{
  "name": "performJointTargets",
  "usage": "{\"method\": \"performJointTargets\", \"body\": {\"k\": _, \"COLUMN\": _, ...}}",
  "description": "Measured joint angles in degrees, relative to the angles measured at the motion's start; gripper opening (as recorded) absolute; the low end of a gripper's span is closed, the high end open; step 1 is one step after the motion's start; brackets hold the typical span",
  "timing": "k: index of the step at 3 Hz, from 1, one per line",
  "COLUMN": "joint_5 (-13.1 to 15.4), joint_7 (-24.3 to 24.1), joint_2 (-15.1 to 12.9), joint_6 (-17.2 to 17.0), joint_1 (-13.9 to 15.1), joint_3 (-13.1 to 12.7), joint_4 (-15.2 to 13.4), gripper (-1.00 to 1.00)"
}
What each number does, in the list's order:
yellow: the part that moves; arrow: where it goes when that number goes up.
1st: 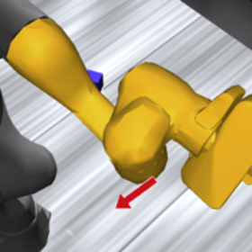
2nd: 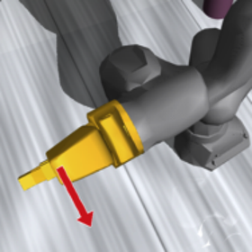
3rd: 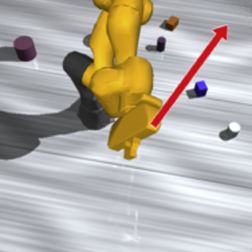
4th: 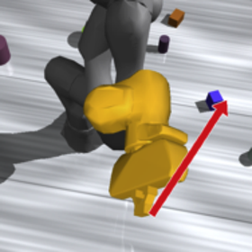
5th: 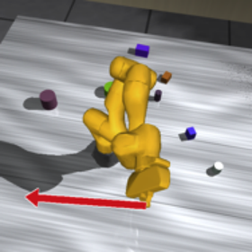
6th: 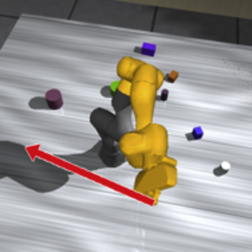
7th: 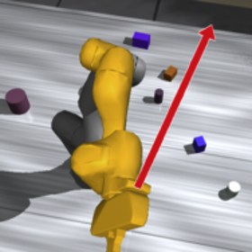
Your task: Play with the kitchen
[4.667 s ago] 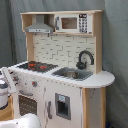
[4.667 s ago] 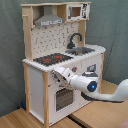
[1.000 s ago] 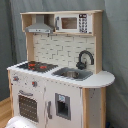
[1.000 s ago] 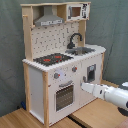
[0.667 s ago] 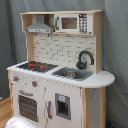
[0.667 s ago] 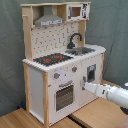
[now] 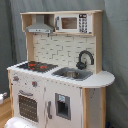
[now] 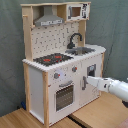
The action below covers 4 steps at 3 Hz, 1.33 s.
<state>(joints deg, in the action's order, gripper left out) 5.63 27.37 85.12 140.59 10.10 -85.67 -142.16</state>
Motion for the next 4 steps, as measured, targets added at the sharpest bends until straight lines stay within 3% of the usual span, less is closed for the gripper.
{"method": "performJointTargets", "body": {"k": 1, "joint_5": 0.53, "joint_7": 3.70, "joint_2": 0.00, "joint_6": -2.37, "joint_1": -2.61, "joint_3": 2.60, "joint_4": -1.87, "gripper": 1.00}}
{"method": "performJointTargets", "body": {"k": 3, "joint_5": 0.55, "joint_7": 15.43, "joint_2": -0.22, "joint_6": -2.21, "joint_1": -2.52, "joint_3": 5.75, "joint_4": -3.05, "gripper": 1.00}}
{"method": "performJointTargets", "body": {"k": 4, "joint_5": 0.55, "joint_7": 20.54, "joint_2": -0.23, "joint_6": -2.17, "joint_1": -2.45, "joint_3": 9.03, "joint_4": -3.06, "gripper": 1.00}}
